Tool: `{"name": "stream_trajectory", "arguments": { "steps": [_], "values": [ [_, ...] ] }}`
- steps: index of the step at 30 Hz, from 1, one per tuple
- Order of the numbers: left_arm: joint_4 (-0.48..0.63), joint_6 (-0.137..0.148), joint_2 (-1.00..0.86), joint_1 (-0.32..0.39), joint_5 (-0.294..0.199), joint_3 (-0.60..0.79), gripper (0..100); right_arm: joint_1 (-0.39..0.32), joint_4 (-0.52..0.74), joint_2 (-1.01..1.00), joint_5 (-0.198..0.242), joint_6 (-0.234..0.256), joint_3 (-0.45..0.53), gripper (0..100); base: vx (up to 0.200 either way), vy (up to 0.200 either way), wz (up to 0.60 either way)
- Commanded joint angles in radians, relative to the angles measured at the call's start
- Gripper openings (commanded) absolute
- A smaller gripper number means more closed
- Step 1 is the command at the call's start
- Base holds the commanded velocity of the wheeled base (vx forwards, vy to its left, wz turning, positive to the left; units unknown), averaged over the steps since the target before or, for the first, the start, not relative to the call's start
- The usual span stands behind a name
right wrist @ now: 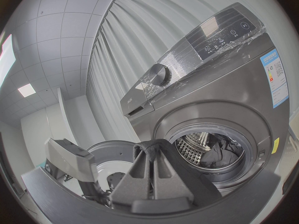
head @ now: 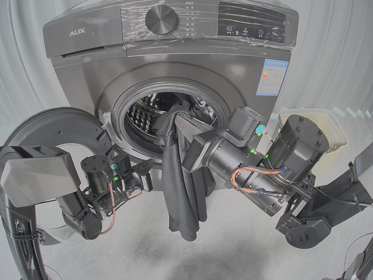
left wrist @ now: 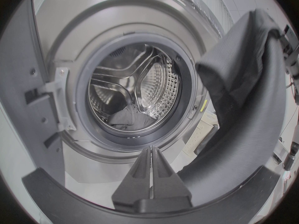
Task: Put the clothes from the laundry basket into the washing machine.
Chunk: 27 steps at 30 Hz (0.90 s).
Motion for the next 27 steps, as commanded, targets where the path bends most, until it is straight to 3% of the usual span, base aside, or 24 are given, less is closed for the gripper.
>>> {"name": "stream_trajectory", "arguments": {
  "steps": [1, 2, 3, 12, 17, 27],
  "values": [
    [-0.001, 0.001, 0.117, -0.015, 0.005, -0.066, 0, 0.015, 0.021, -0.016, 0.002, 0.005, -0.016, 0, 0.000, 0.000, 0.00],
    [-0.001, 0.001, 0.115, -0.015, 0.005, -0.063, 0, 0.015, 0.022, -0.014, 0.000, 0.005, -0.019, 0, 0.000, 0.000, 0.00],
    [-0.001, 0.001, 0.115, -0.015, 0.005, -0.063, 100, 0.015, 0.022, -0.014, 0.000, 0.005, -0.019, 0, 0.000, 0.000, 0.00],
    [-0.002, -0.001, 0.108, -0.005, 0.002, -0.055, 100, 0.032, 0.049, -0.011, 0.000, 0.005, -0.053, 0, 0.000, 0.000, 0.00],
    [-0.004, 0.004, 0.069, -0.061, -0.016, 0.072, 100, 0.023, 0.096, -0.008, 0.002, 0.008, -0.117, 0, 0.000, 0.000, 0.00],
    [-0.004, 0.002, 0.013, -0.159, -0.042, 0.147, 100, -0.006, 0.144, 0.036, 0.005, 0.018, -0.194, 0, 0.000, 0.000, 0.00]
  ]
}}
